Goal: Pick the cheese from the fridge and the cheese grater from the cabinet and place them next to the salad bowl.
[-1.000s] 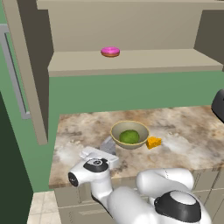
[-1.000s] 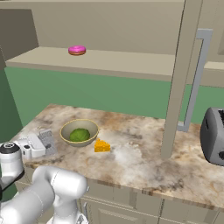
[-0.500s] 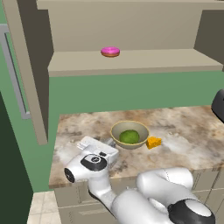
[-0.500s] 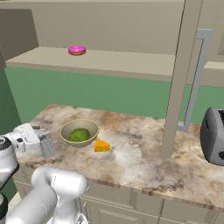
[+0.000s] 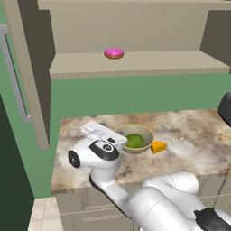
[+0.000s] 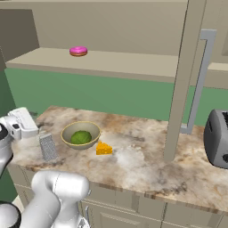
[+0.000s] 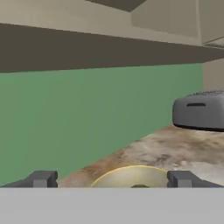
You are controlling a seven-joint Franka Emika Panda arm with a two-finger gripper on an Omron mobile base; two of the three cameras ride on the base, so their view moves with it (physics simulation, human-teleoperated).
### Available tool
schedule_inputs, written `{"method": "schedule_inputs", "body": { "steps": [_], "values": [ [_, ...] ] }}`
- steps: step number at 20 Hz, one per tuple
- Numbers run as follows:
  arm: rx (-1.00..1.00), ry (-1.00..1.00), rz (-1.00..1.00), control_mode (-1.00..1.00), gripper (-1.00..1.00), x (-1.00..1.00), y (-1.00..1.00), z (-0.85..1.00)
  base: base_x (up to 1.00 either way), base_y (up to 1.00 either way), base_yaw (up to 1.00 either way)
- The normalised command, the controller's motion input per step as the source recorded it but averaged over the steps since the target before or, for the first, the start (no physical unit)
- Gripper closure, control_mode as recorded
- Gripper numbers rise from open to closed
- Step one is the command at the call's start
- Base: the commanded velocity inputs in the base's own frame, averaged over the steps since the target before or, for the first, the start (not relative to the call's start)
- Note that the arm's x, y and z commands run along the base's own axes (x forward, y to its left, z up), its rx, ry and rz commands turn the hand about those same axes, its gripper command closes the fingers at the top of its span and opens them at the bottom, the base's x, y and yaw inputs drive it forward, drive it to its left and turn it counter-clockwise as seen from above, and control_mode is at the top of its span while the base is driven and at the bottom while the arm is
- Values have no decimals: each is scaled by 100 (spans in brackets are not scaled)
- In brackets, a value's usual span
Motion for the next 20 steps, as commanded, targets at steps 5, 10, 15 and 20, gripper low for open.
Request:
{"method": "schedule_inputs", "body": {
  "steps": [5, 10, 15, 20],
  "values": [
    [17, -1, 0, -100, -100, -51, -63, 50, 0, 0, 0],
    [17, 9, -3, -100, -100, -100, -80, 48, 0, 0, 0],
    [14, 20, 0, -100, -100, -100, -87, 43, 0, 0, 0],
    [10, 19, 7, -100, -100, -100, -87, 14, 0, 0, 0]
  ]
}}
